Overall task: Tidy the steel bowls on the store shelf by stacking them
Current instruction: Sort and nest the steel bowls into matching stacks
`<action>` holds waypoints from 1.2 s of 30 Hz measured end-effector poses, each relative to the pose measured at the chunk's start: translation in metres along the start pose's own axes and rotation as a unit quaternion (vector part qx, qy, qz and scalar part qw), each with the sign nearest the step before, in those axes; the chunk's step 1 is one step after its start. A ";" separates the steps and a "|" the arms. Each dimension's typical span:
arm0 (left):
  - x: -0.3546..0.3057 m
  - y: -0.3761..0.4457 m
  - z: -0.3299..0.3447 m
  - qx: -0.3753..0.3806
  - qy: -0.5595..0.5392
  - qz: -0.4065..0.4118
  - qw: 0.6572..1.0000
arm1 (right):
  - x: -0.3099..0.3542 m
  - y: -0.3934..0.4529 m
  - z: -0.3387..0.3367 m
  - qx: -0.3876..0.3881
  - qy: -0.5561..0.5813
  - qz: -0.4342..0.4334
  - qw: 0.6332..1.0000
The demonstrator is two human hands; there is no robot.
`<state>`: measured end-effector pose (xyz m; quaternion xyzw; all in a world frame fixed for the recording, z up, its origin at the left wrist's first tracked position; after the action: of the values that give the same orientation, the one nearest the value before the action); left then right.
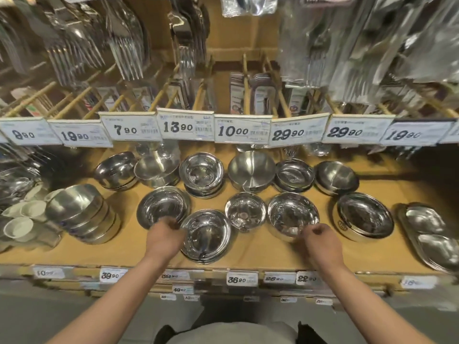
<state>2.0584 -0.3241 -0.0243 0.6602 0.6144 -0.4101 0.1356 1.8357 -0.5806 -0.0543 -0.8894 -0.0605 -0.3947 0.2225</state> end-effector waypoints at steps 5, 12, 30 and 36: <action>-0.022 -0.003 0.010 0.000 0.017 0.043 0.999 | -0.012 0.023 -0.008 -0.032 0.031 0.060 0.997; -0.020 -0.005 0.020 0.025 -0.009 0.031 0.999 | -0.019 0.041 -0.005 0.037 0.012 0.076 0.996; -0.046 -0.016 0.050 0.127 -0.076 0.045 0.988 | -0.055 0.027 -0.035 0.135 0.143 0.123 0.973; -0.068 -0.020 0.059 0.235 -0.093 0.045 0.967 | -0.051 0.020 -0.034 0.093 0.215 0.136 0.963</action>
<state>2.0242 -0.4080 -0.0072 0.6593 0.4554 -0.5961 0.0516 1.7835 -0.6098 -0.0781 -0.7589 0.0743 -0.5350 0.3638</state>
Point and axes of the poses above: each hand's wrist, its own y-axis towards the middle knuckle, its own z-axis out of the palm, x = y × z, the point moved 1 cm from there along y, towards the middle knuckle, and after that the axes turned 3 degrees about -y, right-handed, at the moved point
